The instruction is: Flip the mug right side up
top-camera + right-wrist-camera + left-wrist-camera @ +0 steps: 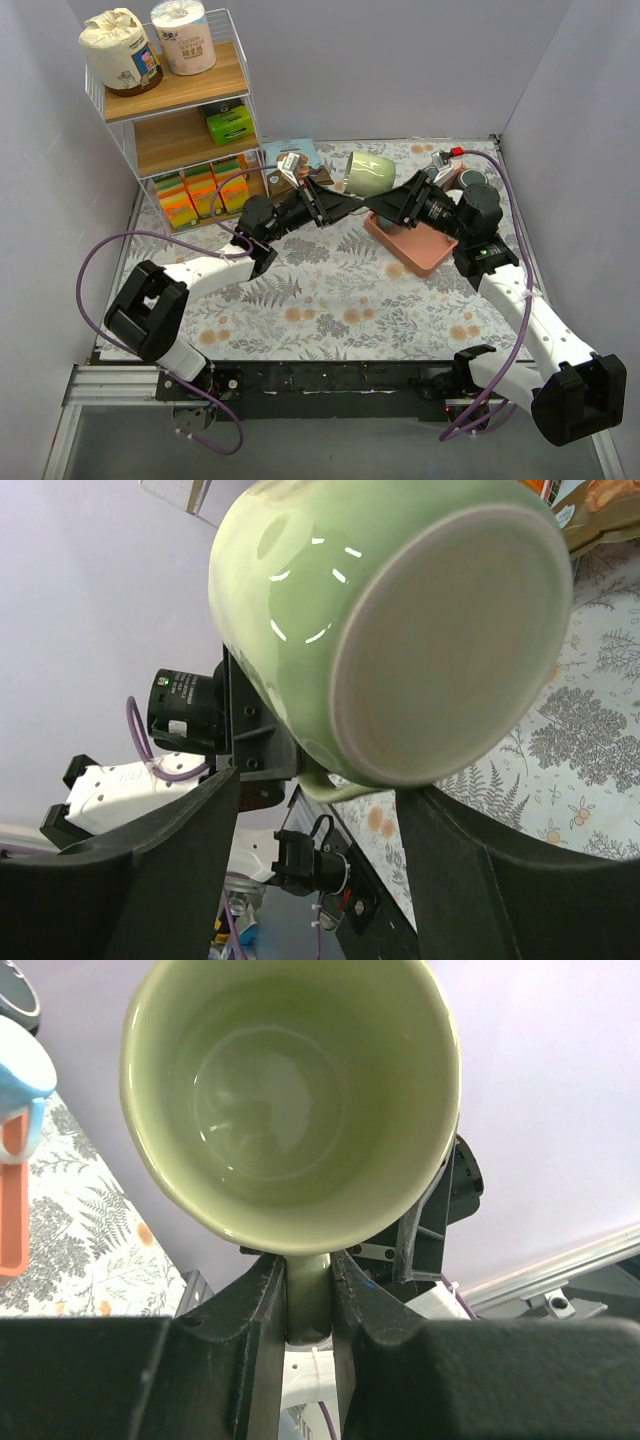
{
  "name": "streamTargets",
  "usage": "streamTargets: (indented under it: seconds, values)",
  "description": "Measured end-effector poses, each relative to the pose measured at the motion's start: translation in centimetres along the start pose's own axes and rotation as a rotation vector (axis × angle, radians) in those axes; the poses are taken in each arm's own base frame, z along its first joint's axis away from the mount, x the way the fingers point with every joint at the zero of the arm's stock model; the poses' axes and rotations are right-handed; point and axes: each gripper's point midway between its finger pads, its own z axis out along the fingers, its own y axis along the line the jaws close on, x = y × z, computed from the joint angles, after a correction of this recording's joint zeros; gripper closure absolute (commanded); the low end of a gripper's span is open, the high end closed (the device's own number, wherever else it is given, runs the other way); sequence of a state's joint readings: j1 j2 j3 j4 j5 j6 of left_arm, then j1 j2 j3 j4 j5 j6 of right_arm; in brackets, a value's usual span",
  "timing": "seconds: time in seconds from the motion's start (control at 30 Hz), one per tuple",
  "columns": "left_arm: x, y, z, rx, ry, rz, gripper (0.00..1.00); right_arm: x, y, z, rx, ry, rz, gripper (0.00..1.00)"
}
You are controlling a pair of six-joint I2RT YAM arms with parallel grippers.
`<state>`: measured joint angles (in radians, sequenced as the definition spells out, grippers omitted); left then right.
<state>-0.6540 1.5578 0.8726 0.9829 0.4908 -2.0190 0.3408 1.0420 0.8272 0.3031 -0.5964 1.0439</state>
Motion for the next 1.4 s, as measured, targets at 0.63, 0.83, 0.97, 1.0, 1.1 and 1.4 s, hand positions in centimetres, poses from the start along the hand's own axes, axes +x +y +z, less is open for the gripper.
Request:
streamTargets:
  seconds: [0.63,0.83,0.97,1.0,1.1,1.4]
  values:
    - [-6.6,4.5,-7.3,-0.482,-0.122,0.101,1.00,2.1,-3.8,0.0,0.143,0.079,0.124,0.26]
    - [-8.4,5.6,-12.3,-0.731,-0.189,0.220,1.00,2.4,-5.4,-0.3,0.200,0.093,0.165,0.26]
    - [-8.6,6.5,-16.1,-0.905,-0.227,0.283,1.00,2.6,-6.3,-0.3,0.226,0.102,0.175,0.27]
    - [-8.6,6.9,-17.1,-0.956,-0.239,0.296,1.00,2.6,-6.5,-0.4,0.231,0.103,0.177,0.27]
    - [-8.9,7.7,-20.4,-1.104,-0.281,0.330,1.00,2.6,-6.9,-0.3,0.239,0.105,0.181,0.27]
    - [-9.2,9.8,-29.5,-1.478,-0.431,0.374,1.00,2.8,-7.8,-0.1,0.255,0.119,0.201,0.28]
